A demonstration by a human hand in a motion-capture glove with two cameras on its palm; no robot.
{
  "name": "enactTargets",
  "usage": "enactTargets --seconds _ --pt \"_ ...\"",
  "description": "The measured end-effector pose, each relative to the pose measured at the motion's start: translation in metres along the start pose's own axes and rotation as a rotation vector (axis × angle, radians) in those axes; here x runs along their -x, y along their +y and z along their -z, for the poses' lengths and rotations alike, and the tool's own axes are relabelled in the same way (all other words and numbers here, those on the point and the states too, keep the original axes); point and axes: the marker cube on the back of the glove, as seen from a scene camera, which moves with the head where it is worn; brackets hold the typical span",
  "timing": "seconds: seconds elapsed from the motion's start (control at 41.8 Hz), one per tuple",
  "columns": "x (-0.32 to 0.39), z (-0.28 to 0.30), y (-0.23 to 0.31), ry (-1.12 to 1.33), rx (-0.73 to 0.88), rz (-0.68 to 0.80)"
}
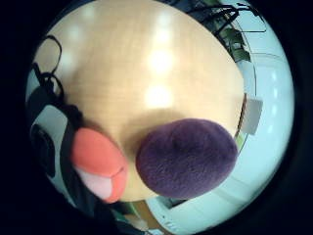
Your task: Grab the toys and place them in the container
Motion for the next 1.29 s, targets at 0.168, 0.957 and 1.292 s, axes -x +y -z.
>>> enactTargets --seconds 0.168,0.957,1.292 --pt "0.013 0.036 0.014 -0.005 -0.045 -0.035" --pt "0.377 0.304 0.104 -0.03 -0.481 0.567" --pt "0.508 0.277 0.079 0.072 -0.485 0.704"
